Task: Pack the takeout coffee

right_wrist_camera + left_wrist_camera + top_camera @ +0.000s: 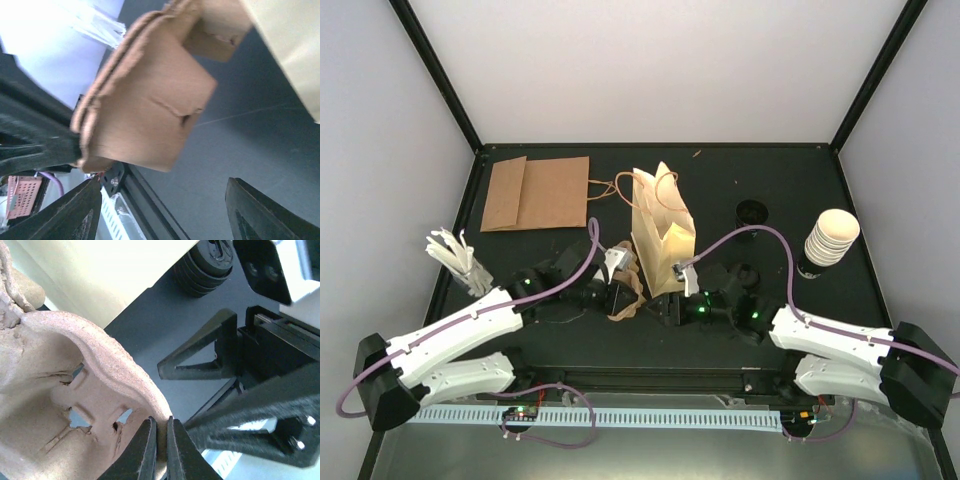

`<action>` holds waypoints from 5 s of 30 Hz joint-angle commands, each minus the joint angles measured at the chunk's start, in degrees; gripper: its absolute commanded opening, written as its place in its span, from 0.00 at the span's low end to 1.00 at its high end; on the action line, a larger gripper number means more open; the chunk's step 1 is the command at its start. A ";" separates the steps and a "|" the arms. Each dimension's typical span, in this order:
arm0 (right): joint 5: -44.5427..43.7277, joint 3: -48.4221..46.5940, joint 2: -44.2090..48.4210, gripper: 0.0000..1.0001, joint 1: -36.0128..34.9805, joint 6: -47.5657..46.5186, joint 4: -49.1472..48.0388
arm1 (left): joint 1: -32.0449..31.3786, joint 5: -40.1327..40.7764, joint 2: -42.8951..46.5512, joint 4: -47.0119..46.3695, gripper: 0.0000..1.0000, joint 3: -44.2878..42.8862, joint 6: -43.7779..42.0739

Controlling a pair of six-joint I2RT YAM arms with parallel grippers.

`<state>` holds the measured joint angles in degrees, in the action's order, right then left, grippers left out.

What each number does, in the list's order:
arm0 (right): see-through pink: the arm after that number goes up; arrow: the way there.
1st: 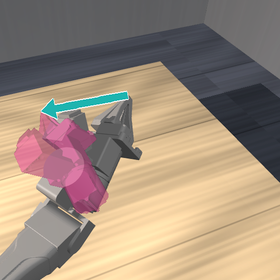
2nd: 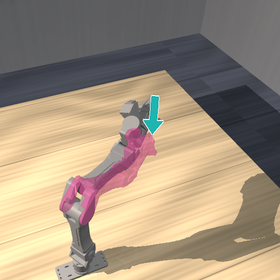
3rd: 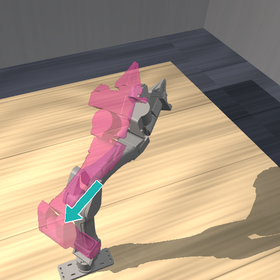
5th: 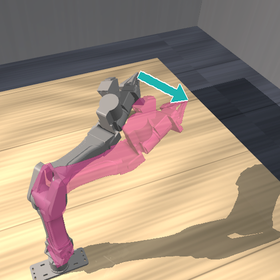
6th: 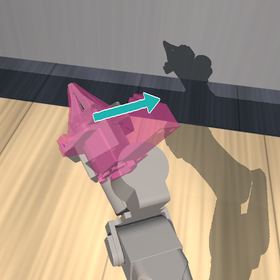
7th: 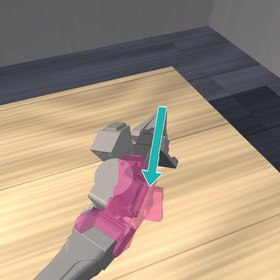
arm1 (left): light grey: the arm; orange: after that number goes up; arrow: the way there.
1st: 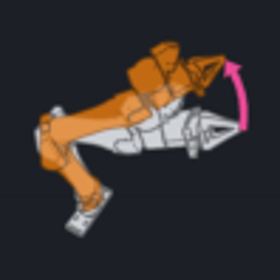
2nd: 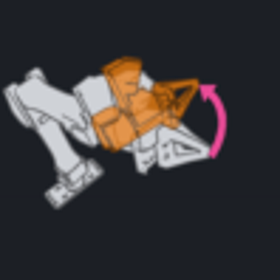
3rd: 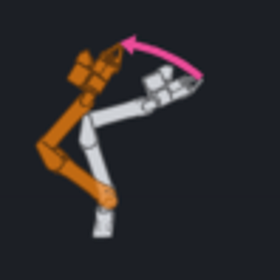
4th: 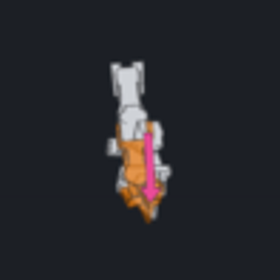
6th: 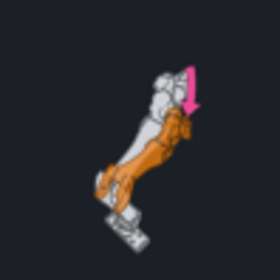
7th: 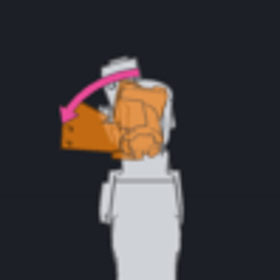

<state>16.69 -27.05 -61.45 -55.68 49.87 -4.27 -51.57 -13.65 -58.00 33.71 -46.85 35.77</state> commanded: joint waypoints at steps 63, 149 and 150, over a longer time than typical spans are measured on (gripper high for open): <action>-12.02 1.85 6.24 0.70 -2.85 -1.21 7.31 | 9.21 -8.00 4.26 8.48 0.01 -3.13 -2.72; 1.95 -7.49 -19.38 0.16 -2.93 -1.13 4.53 | -5.74 3.87 1.96 15.93 0.58 -7.48 -10.84; 2.14 -7.49 -19.73 0.16 -2.94 -1.19 4.54 | -5.73 4.96 1.49 16.05 0.58 -6.98 -10.78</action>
<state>17.32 -34.96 -79.81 -58.74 50.22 1.39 -57.17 -14.70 -56.66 51.35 -54.11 23.14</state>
